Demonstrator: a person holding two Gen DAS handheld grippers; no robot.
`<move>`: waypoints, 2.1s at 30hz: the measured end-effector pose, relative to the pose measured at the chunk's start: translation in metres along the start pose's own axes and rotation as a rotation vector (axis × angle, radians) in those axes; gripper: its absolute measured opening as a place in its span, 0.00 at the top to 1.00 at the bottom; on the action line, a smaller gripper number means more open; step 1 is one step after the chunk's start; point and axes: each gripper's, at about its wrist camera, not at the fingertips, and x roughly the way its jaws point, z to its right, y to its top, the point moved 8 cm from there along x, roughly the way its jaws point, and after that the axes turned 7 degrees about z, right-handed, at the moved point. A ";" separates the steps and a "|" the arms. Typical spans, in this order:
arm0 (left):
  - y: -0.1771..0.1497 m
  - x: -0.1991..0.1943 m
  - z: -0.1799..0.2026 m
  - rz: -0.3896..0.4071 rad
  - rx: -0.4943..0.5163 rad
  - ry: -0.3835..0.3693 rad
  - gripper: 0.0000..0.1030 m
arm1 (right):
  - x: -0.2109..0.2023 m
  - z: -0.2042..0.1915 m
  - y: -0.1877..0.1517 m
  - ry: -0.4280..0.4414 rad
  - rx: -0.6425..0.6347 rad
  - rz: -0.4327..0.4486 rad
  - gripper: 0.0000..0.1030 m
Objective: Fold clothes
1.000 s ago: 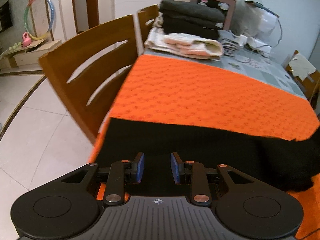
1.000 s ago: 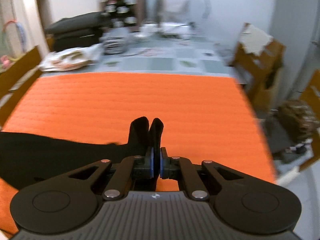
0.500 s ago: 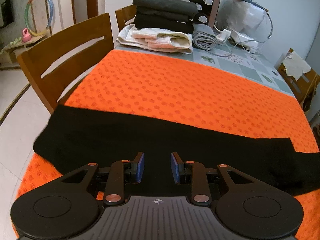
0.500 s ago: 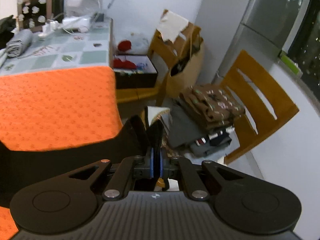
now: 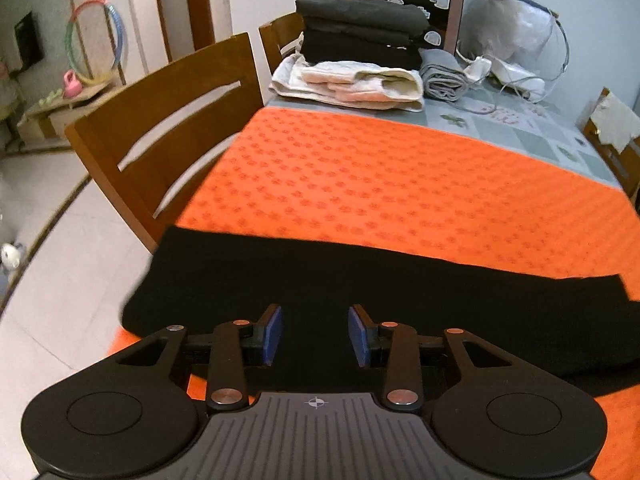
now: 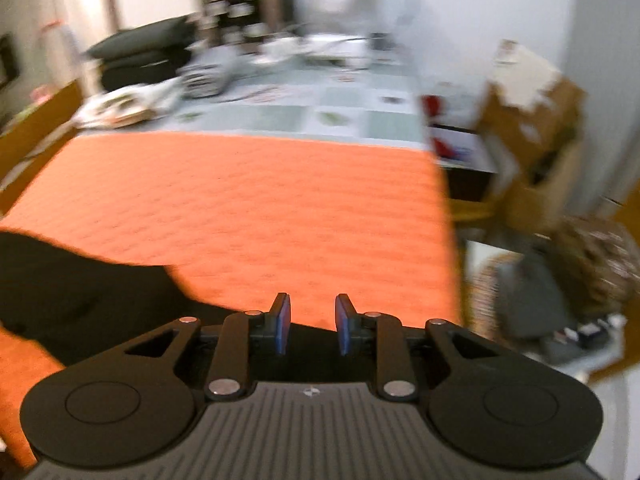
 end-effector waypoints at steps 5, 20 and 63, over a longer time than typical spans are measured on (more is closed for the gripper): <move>0.009 0.024 -0.038 -0.030 0.059 -0.015 0.61 | 0.030 -0.061 0.015 0.138 -0.071 -0.043 0.72; 0.055 0.107 -0.058 -0.106 0.370 -0.205 0.50 | 0.113 -0.172 0.041 0.475 -0.301 -0.227 0.67; 0.115 0.063 -0.036 0.227 0.499 -0.302 0.95 | 0.100 -0.230 0.113 0.348 -0.499 -0.041 0.98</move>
